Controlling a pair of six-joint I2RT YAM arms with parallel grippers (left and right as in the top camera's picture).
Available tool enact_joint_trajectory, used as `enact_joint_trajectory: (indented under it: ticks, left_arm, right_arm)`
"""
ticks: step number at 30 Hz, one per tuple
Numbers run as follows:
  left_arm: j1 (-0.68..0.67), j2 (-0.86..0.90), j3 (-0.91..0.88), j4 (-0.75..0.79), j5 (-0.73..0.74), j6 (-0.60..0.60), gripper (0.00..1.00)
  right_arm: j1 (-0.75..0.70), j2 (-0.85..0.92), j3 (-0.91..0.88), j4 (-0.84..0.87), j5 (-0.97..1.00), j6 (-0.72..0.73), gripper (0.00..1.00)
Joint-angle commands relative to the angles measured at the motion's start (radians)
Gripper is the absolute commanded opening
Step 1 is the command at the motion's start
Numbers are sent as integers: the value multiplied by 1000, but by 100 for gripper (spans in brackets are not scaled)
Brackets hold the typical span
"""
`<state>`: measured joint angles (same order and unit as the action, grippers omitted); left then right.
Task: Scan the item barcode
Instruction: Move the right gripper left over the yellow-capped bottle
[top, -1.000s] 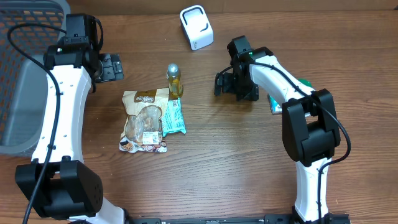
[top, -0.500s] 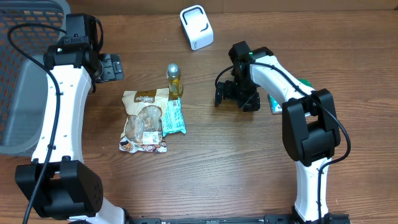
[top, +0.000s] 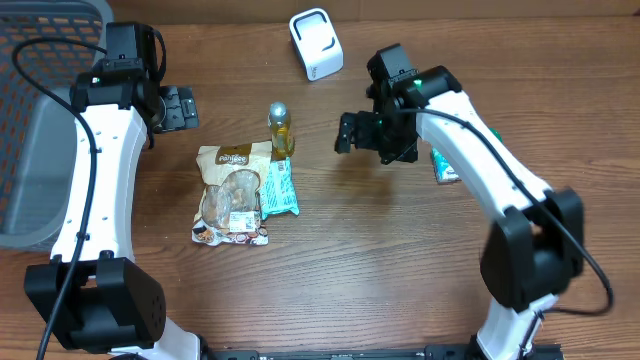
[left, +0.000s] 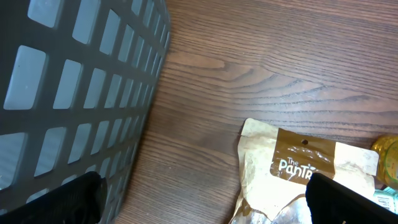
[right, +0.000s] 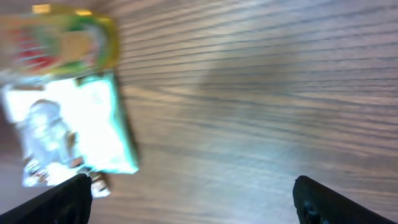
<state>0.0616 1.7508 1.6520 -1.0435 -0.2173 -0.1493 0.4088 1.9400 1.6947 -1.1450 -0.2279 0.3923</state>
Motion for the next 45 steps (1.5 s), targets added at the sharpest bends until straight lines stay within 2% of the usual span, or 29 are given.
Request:
enact_joint_trajectory:
  ticks: [1, 10, 22, 45]
  left_arm:
    - [10, -12, 21, 2, 1, 15, 100]
    - [10, -12, 21, 2, 1, 15, 99]
    - [10, -12, 21, 2, 1, 15, 100]
    - [10, -12, 21, 2, 1, 15, 100]
  right_arm:
    - [45, -74, 2, 1, 48, -1, 100]
    - [157, -103, 2, 51, 156, 0, 100]
    - [159, -103, 2, 116, 68, 1, 100]
    - [159, -103, 2, 156, 69, 0, 100]
